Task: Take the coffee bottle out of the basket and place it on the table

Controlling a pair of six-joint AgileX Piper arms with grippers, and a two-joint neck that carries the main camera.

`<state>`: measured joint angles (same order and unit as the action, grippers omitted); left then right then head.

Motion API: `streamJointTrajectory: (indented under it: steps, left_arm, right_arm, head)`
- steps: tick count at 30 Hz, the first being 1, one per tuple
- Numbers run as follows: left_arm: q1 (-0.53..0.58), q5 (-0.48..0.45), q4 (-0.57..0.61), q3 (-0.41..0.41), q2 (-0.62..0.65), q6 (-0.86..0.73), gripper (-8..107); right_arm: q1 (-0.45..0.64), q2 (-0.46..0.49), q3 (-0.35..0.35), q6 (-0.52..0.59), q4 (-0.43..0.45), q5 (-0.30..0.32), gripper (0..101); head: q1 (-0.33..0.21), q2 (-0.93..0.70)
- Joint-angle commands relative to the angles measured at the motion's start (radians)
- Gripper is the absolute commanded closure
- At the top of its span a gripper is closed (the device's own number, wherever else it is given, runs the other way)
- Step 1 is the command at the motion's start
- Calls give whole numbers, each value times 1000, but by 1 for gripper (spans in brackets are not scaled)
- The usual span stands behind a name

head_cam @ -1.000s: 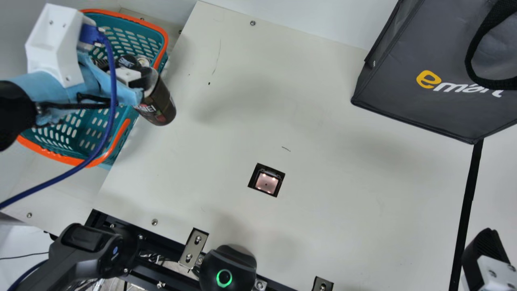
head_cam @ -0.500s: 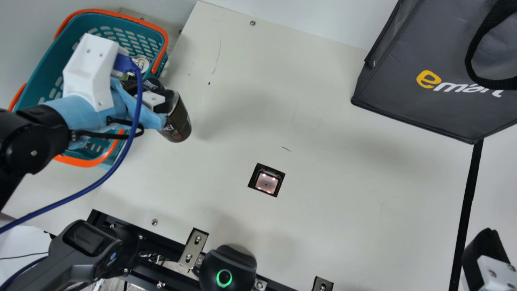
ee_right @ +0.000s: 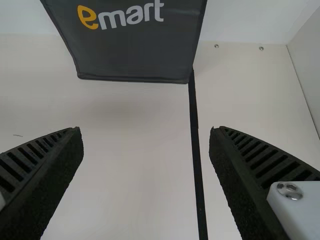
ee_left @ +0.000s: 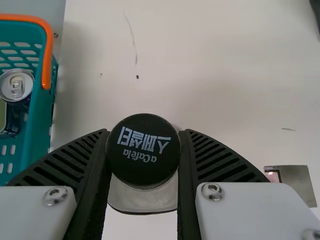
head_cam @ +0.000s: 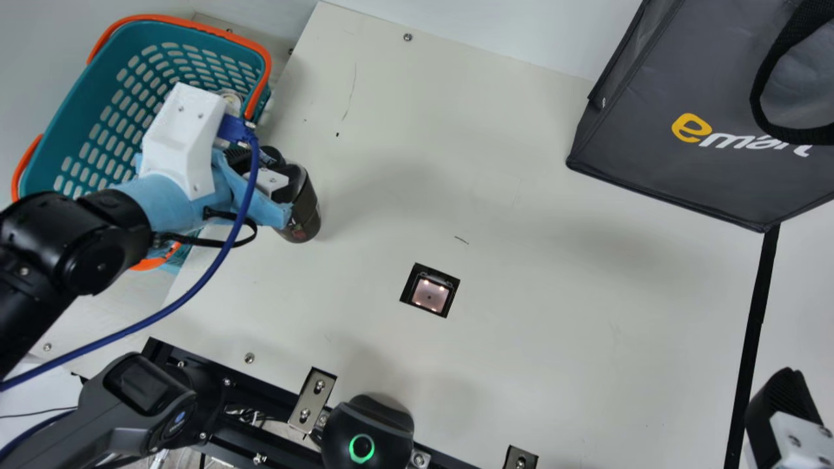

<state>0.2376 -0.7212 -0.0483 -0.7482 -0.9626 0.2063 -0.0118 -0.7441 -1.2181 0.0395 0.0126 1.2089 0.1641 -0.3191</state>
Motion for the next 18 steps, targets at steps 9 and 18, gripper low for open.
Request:
streamJointTrajectory:
  steps: [9, 18]
  left_arm:
    - [31, 38, -39, 46, -2, 43, 89]
    - [44, 58, -69, 73, -1, 69, 63]
  right_arm:
    - [0, 0, 0, 0, 0, 0, 10]
    - [0, 0, 0, 0, 0, 0, 10]
  head:
    - [-26, -2]
    - [-26, -2]
